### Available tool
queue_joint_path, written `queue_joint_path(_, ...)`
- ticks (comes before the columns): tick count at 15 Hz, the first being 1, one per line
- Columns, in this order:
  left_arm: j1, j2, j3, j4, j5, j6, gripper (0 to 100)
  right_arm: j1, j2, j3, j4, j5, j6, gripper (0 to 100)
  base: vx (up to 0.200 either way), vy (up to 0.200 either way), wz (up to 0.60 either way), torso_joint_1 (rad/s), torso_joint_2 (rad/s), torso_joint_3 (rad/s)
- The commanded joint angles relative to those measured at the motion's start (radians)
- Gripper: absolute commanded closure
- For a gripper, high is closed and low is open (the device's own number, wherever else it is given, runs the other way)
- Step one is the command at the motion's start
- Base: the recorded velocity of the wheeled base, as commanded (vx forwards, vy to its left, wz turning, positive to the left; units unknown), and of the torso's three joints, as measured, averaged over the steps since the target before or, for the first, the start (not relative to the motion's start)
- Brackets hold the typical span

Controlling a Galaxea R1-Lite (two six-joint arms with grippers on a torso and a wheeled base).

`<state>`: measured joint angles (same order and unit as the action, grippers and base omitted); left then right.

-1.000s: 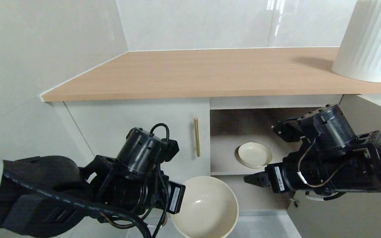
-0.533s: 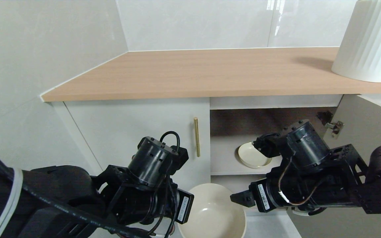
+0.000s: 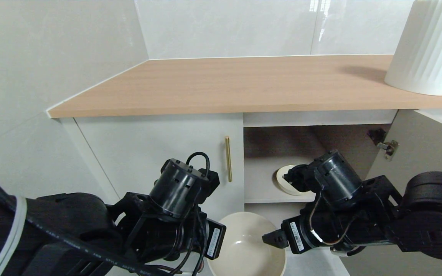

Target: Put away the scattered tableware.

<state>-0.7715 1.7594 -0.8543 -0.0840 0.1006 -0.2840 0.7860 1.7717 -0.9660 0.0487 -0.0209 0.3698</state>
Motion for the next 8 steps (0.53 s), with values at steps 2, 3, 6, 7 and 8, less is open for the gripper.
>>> queue_joint_path(2,0.0,0.0,0.001,-0.005,0.005,-0.001,100,0.004,0.037,0.0,-0.024,-0.001,0.014,0,0.0,0.0,0.0,0.0,0.0,0.0)
queue_joint_path(3,0.0,0.0,0.001,-0.005,0.005,-0.001,100,0.004,0.037,0.0,-0.03,0.001,0.029,0,0.0,0.0,0.0,0.0,0.0,0.0)
queue_joint_path(6,0.0,0.006,0.001,-0.005,0.005,-0.001,100,0.004,0.032,0.0,-0.041,-0.001,0.035,100,0.0,0.0,0.0,0.0,0.0,0.0)
queue_joint_path(7,0.0,0.009,0.001,-0.005,0.005,-0.001,100,0.006,0.032,0.0,-0.041,-0.001,0.035,100,0.0,0.0,0.0,0.0,0.0,0.0)
queue_joint_path(8,0.0,0.011,0.001,-0.005,0.007,-0.001,100,0.006,0.032,0.001,-0.041,-0.001,0.034,100,0.0,0.0,0.0,0.0,0.0,0.0)
